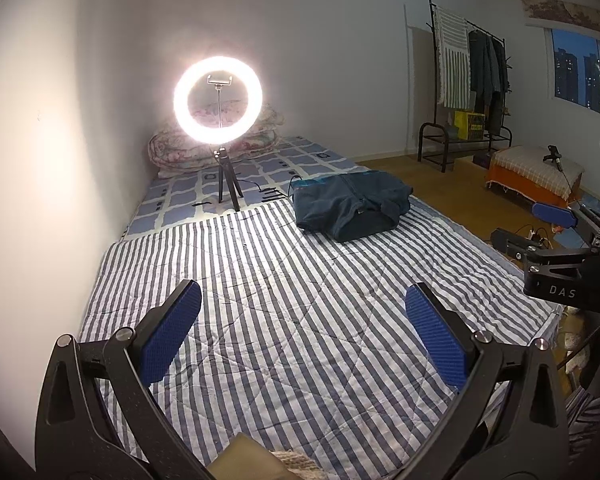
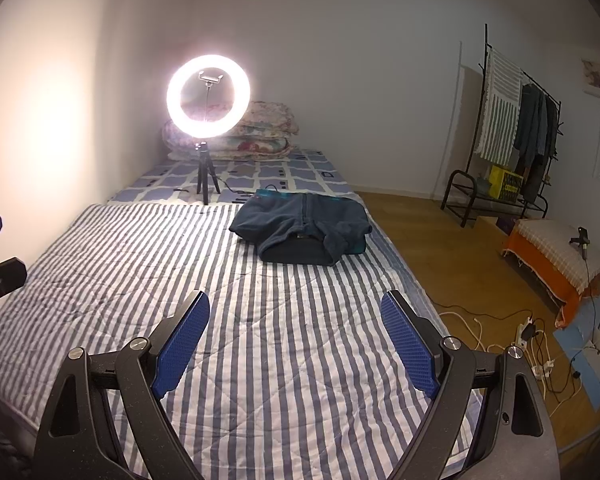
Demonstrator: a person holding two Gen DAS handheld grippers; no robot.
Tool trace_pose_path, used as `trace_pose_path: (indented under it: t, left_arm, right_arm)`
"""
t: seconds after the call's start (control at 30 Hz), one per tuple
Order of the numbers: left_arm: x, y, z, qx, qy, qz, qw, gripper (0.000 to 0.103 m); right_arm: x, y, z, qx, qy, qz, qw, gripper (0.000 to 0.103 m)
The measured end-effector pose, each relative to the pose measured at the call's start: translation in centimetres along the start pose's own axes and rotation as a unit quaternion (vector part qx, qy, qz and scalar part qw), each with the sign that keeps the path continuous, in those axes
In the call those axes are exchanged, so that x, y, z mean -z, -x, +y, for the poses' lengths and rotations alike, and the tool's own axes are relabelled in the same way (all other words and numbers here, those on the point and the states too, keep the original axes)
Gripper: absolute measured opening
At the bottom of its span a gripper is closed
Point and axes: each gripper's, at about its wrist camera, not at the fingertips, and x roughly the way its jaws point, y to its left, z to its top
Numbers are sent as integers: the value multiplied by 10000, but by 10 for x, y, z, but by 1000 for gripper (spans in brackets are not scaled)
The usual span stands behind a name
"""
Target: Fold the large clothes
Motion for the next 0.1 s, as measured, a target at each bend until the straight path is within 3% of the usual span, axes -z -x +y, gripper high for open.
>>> trace_pose_path:
  t: [0.1]
  left_arm:
    - [1,1,-2,-53,-62,-45,10000,103]
  right_arm:
    - [0,0,0,17,-13,8,10000,87]
